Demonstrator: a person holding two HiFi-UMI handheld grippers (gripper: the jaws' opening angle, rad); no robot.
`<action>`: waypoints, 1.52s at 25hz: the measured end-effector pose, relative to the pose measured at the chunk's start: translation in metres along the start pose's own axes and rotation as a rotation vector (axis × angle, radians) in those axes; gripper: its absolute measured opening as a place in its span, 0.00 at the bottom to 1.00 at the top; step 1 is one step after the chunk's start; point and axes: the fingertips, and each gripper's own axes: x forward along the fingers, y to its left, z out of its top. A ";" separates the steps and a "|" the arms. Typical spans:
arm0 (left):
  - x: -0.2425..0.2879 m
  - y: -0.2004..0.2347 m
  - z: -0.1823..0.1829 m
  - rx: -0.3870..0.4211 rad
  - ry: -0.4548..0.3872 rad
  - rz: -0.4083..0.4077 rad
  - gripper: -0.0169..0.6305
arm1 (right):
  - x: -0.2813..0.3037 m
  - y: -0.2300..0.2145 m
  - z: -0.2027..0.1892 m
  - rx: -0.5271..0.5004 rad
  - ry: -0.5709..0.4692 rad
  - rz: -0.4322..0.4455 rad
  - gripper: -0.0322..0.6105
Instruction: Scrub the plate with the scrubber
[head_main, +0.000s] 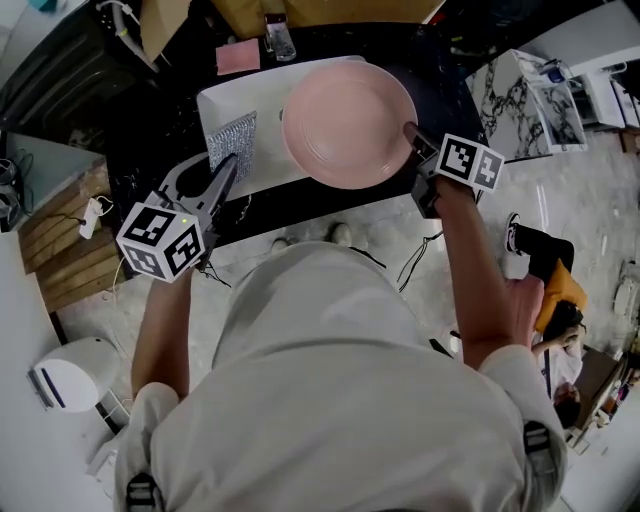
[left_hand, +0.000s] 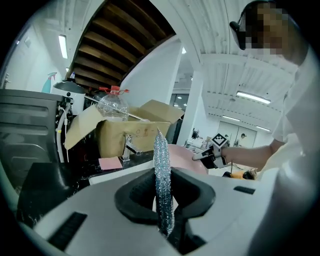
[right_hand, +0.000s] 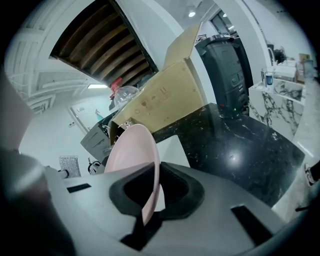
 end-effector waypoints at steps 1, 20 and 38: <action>-0.004 0.000 -0.002 0.001 -0.002 -0.002 0.13 | 0.005 0.003 -0.002 0.000 0.011 -0.001 0.09; -0.092 0.038 -0.052 -0.048 -0.009 0.081 0.13 | 0.155 0.015 -0.038 -0.032 0.280 -0.106 0.09; -0.118 0.047 -0.085 -0.117 0.036 0.124 0.13 | 0.227 -0.037 -0.080 -0.097 0.414 -0.275 0.09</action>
